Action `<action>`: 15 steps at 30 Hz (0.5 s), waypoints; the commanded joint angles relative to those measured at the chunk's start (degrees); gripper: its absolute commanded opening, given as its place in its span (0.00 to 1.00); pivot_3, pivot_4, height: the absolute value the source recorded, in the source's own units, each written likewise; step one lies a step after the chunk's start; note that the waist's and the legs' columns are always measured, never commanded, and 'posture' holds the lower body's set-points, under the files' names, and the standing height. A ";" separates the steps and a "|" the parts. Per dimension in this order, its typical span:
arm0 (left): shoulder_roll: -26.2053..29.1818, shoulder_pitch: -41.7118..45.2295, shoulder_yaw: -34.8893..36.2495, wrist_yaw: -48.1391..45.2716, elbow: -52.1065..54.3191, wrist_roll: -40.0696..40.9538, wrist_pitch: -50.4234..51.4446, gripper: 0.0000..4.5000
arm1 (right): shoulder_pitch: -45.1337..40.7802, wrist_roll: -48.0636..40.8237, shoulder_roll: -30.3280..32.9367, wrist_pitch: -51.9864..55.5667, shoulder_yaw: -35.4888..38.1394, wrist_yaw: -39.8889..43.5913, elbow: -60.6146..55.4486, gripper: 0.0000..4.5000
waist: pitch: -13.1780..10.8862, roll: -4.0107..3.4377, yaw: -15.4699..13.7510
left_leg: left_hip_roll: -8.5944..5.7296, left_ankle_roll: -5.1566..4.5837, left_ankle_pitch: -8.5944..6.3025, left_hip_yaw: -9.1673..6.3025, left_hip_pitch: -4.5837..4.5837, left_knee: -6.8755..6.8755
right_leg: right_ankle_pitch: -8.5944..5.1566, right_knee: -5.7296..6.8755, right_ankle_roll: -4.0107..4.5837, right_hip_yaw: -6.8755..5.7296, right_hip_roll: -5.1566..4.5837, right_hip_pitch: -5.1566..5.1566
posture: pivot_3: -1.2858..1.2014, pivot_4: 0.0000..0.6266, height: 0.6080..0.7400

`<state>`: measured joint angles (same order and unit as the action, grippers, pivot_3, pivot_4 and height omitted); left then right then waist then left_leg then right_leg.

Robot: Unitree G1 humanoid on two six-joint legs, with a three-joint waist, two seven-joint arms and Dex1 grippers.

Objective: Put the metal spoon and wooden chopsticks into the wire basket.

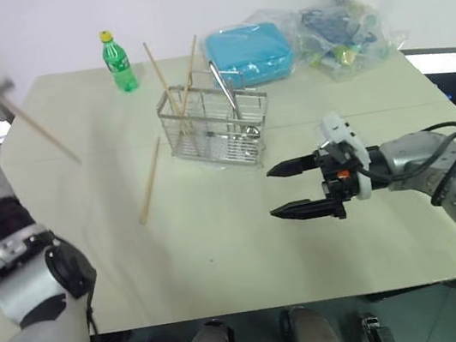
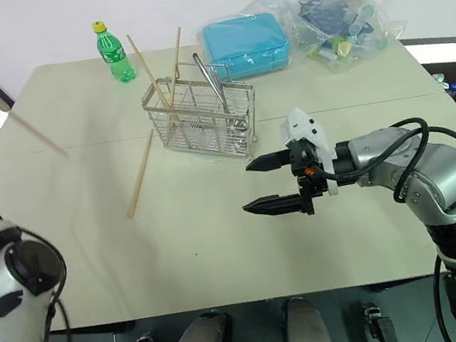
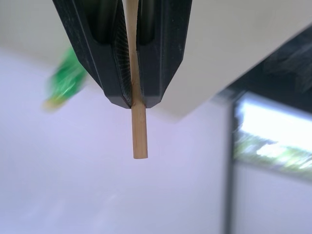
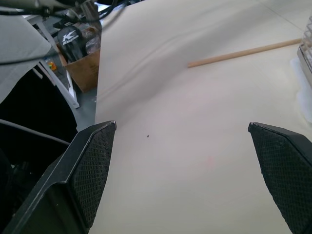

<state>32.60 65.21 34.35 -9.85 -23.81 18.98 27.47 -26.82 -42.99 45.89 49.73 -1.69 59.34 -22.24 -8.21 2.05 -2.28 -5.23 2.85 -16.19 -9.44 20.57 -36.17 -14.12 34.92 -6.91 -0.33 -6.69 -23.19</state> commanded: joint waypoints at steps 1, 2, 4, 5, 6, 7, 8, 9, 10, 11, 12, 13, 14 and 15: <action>-1.25 7.63 -1.80 -5.58 -2.96 5.03 -4.65 0.00 | -0.62 -0.33 -0.87 -0.78 2.33 -2.08 -0.52 1.00 | 0.00 -0.02 0.15 | 0.00 -0.03 -0.02 0.00 -0.05 0.01 | 0.00 0.02 -0.01 0.01 -0.02 0.01 | 0.52 0.24 0.88; -1.99 8.93 -2.75 -6.79 -3.84 5.52 -5.22 0.00 | -0.57 -0.24 -1.19 -1.03 2.69 -2.87 -0.50 1.00 | 0.00 -0.03 0.22 | 0.00 -0.03 -0.02 0.01 -0.06 0.03 | -0.01 0.02 -0.02 0.01 -0.02 0.01 | 0.52 0.24 0.88; -3.84 10.34 -5.61 -10.07 -4.77 5.87 -6.42 0.00 | -0.85 0.11 -2.02 -1.23 3.88 -5.33 -0.06 1.00 | 0.02 -0.12 0.37 | 0.01 -0.04 -0.01 0.03 -0.12 0.06 | -0.01 0.03 -0.02 0.02 -0.01 0.02 | 0.52 0.24 0.88; -4.66 10.51 -6.84 -11.33 -4.86 6.02 -6.73 0.00 | -1.02 0.23 -2.41 -1.30 4.45 -6.48 0.18 1.00 | 0.01 -0.12 0.40 | 0.01 -0.04 -0.01 0.04 -0.13 0.06 | -0.01 0.05 -0.03 0.02 -0.01 0.03 | 0.52 0.24 0.88; -5.68 10.35 -8.38 -12.77 -4.73 6.01 -7.20 0.00 | -1.15 0.37 -2.91 -1.45 5.32 -7.88 0.43 1.00 | 0.01 -0.11 0.40 | 0.01 -0.04 -0.01 0.03 -0.13 0.05 | -0.01 0.06 -0.03 0.02 0.01 0.02 | 0.52 0.24 0.88; -6.51 10.09 -9.61 -13.85 -4.69 5.89 -7.72 0.00 | -1.21 0.50 -3.44 -1.70 6.15 -9.18 0.61 1.00 | 0.00 -0.09 0.44 | 0.01 -0.04 0.00 0.02 -0.11 0.02 | -0.01 0.08 -0.03 0.02 0.03 0.02 | 0.52 0.24 0.88; -7.35 9.70 -11.02 -15.05 -4.82 5.55 -8.16 0.00 | -1.32 0.43 -4.08 -1.69 7.25 -10.87 0.82 1.00 | -0.01 -0.08 0.54 | 0.01 -0.04 0.00 0.02 -0.10 0.01 | -0.01 0.08 -0.03 0.03 0.04 0.01 | 0.52 0.24 0.88; -8.11 9.31 -12.17 -16.03 -5.08 5.23 -8.71 0.00 | -1.43 0.43 -4.81 -1.80 8.32 -12.53 0.94 1.00 | -0.01 -0.08 0.64 | 0.01 -0.04 0.00 0.01 -0.09 0.01 | 0.00 0.08 -0.03 0.03 0.04 0.01 | 0.52 0.24 0.88; -8.80 8.93 -13.33 -16.91 -5.44 4.84 -9.31 0.00 | -1.57 0.54 -5.63 -1.98 9.44 -14.40 1.00 1.00 | -0.01 -0.08 0.74 | 0.00 -0.05 0.00 0.01 -0.09 0.02 | 0.00 0.08 -0.03 0.03 0.03 0.00 | 0.52 0.24 0.88; -9.30 8.63 -14.32 -17.55 -5.84 4.45 -10.04 0.00 | -1.71 0.66 -6.32 -2.07 10.35 -16.04 1.02 1.00 | -0.01 -0.08 0.88 | 0.01 -0.05 0.00 0.01 -0.09 0.03 | 0.00 0.08 -0.03 0.03 0.03 -0.01 | 0.52 0.24 0.88; -9.63 8.42 -15.03 -17.93 -6.30 4.20 -10.69 0.00 | -1.81 0.74 -6.91 -2.09 11.08 -17.42 0.95 1.00 | -0.01 -0.09 1.10 | 0.01 -0.04 0.00 0.00 -0.08 0.05 | 0.00 0.09 -0.03 0.03 0.03 -0.03 | 0.52 0.24 0.88; -10.04 8.18 -15.91 -18.31 -6.69 3.70 -11.66 0.00 | -1.96 0.72 -7.45 -1.99 11.86 -18.85 0.95 1.00 | -0.02 -0.09 1.45 | 0.01 -0.04 0.00 0.00 -0.08 0.05 | 0.00 0.09 -0.03 0.04 0.03 -0.03 | 0.52 0.24 0.88; -10.39 7.98 -16.61 -18.55 -7.02 3.31 -12.50 0.00 | -2.08 0.63 -7.87 -1.91 12.48 -19.96 0.94 1.00 | -0.02 -0.09 1.62 | 0.01 -0.04 0.00 -0.01 -0.08 0.06 | 0.00 0.08 -0.03 0.04 0.03 -0.03 | 0.52 0.24 0.88; -10.91 7.76 -17.21 -18.75 -7.42 3.07 -13.16 0.00 | -2.25 0.44 -8.32 -1.85 13.22 -21.21 0.96 1.00 | -0.02 -0.09 1.77 | 0.01 -0.05 0.00 -0.01 -0.09 0.07 | 0.00 0.08 -0.03 0.04 0.04 -0.04 | 0.52 0.24 0.88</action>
<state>21.74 72.36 18.19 -27.82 -31.82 22.81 16.75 -27.49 -41.90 38.32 48.51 8.91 40.28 -20.55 -8.23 1.96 -0.52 -5.21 2.81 -16.19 -9.44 20.48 -36.09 -14.12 35.00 -6.93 -0.28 -6.65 -23.23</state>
